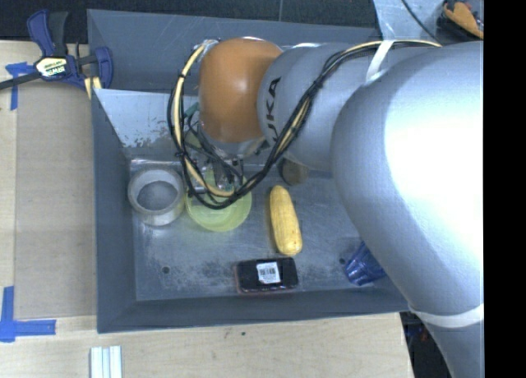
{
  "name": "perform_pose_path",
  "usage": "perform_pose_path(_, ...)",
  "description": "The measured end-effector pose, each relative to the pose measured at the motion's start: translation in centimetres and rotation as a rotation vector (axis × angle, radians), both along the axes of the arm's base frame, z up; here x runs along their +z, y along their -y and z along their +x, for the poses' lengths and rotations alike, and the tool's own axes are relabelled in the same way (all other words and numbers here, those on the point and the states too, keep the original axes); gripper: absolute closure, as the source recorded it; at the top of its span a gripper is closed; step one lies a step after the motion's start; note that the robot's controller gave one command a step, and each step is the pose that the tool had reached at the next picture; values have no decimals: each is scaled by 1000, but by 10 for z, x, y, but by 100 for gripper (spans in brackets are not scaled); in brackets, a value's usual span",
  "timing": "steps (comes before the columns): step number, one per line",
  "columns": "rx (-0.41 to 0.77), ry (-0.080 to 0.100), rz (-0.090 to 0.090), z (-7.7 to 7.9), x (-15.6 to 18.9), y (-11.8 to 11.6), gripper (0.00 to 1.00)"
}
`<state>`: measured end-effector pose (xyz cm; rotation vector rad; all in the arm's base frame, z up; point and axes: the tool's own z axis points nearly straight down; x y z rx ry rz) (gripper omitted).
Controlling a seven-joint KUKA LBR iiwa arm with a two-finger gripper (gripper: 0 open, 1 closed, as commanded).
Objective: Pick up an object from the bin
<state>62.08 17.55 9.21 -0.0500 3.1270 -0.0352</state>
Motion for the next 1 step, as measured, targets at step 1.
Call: perform_pose_path(1, 0, -5, -1, -1, 32, 0, 100)
